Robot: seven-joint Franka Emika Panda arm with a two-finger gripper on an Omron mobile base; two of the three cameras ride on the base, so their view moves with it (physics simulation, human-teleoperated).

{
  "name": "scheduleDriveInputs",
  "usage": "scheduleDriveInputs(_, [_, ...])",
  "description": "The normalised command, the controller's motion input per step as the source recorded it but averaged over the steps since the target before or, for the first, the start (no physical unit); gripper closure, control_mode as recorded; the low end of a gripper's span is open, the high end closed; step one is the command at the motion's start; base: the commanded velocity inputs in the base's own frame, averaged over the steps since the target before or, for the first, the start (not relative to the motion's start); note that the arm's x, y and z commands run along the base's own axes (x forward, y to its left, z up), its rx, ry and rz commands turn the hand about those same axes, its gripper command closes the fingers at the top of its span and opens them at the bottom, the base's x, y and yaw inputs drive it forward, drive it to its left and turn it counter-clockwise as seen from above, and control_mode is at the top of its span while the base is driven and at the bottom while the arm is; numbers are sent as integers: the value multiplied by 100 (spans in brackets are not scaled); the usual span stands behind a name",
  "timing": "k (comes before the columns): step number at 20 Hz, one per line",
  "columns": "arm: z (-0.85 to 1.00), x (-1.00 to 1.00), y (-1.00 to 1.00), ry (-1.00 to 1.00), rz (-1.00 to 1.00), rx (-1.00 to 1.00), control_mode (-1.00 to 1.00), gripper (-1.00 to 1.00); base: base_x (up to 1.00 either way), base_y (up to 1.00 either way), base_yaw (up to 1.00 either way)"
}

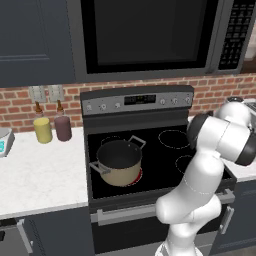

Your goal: Put the tomato and broccoli in the pot. Retrieve the spatula and lightly stir the vegetables in the pot.

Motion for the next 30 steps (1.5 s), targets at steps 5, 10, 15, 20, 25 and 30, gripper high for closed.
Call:
scheduleDriveInputs(5, [0, -5, -21, 10, 0, 0, -100, -100, 0, 0, 0])
scheduleDriveInputs(10, [0, -1, -20, 19, 0, 1, -100, -100, 0, 0, 0])
scheduleDriveInputs(15, [-14, -9, -20, 15, 0, 10, -100, -100, 0, 0, 0])
scheduleDriveInputs(20, [-22, -23, -33, 3, 0, 23, -100, -100, 0, 0, 0])
scheduleDriveInputs(25, [-22, -22, -32, 0, 0, 25, -100, -100, 0, 0, 0])
scheduleDriveInputs(30, [-27, -6, -5, 0, 0, 7, -100, -100, 0, 0, 0])
